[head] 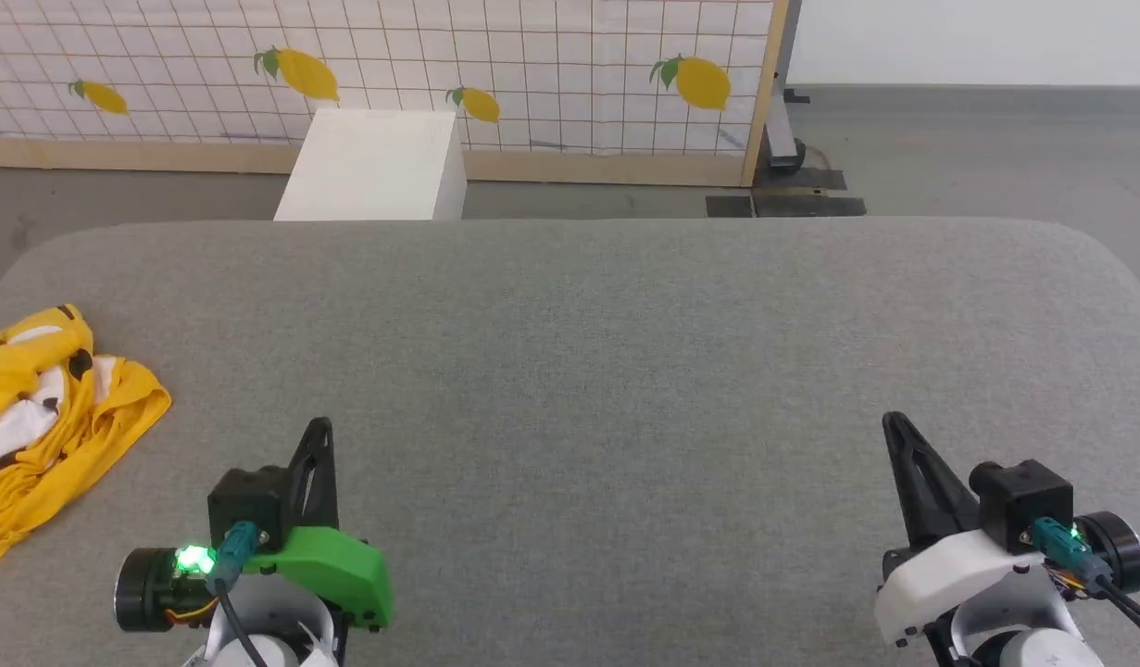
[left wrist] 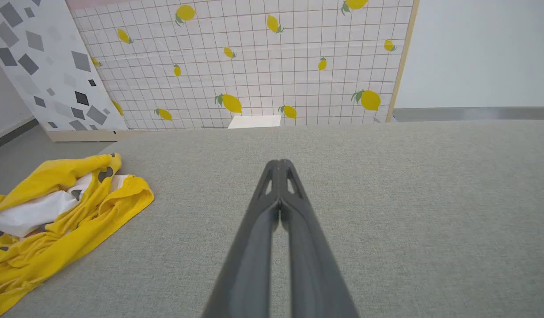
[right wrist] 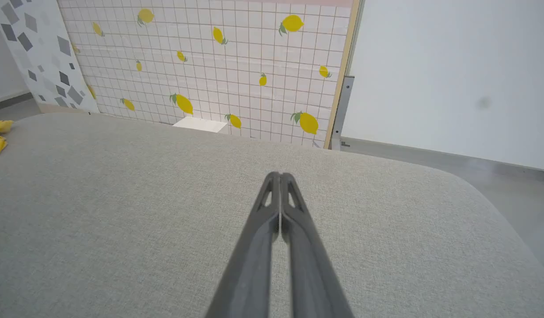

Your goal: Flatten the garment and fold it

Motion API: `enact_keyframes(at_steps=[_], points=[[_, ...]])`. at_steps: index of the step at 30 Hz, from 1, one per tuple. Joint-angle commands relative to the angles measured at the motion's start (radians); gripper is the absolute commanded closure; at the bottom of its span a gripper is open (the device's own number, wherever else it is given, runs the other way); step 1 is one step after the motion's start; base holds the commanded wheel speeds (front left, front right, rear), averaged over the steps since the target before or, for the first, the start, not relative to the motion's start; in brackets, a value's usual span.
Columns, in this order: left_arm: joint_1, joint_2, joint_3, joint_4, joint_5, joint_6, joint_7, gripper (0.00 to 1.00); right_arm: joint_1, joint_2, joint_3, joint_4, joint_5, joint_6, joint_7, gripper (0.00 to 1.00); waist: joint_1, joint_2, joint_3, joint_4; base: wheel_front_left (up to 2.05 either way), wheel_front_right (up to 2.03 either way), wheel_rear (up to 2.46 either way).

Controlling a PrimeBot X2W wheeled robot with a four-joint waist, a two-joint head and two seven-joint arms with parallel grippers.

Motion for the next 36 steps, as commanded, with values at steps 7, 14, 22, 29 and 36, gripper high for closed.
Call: enact_keyframes(at_steps=[7,14,22,29,36], points=[[0.011,-0.005,0.002,-0.003,0.013,0.007,0.002,1.0,-0.015,0.002,0.002,-0.005,-0.006,-0.002,0.003,1.0,0.0,0.0,0.0,0.0,0.0,0.0,0.0],[0.011,-0.005,0.002,-0.003,0.013,0.007,0.002,1.0,-0.015,0.002,0.002,-0.005,-0.006,-0.002,0.003,1.0,0.0,0.0,0.0,0.0,0.0,0.0,0.0],[-0.001,0.0,-0.005,0.002,-0.008,0.002,-0.003,0.0,0.0,0.0,0.0,0.002,0.004,0.0,-0.003,0.0,0.0,0.0,0.0,0.0,0.0,0.0,0.0],[-0.007,0.0,-0.015,0.015,-0.018,0.013,-0.016,0.0,-0.003,0.0,-0.003,0.009,0.013,0.0,-0.015,0.0,0.0,0.0,0.0,0.009,0.0,0.0,0.0],[-0.011,0.003,-0.02,0.027,-0.03,0.024,-0.031,0.0,-0.007,0.0,-0.003,0.018,0.022,0.0,-0.026,0.0,0.0,0.0,-0.002,0.036,0.0,0.0,0.0]])
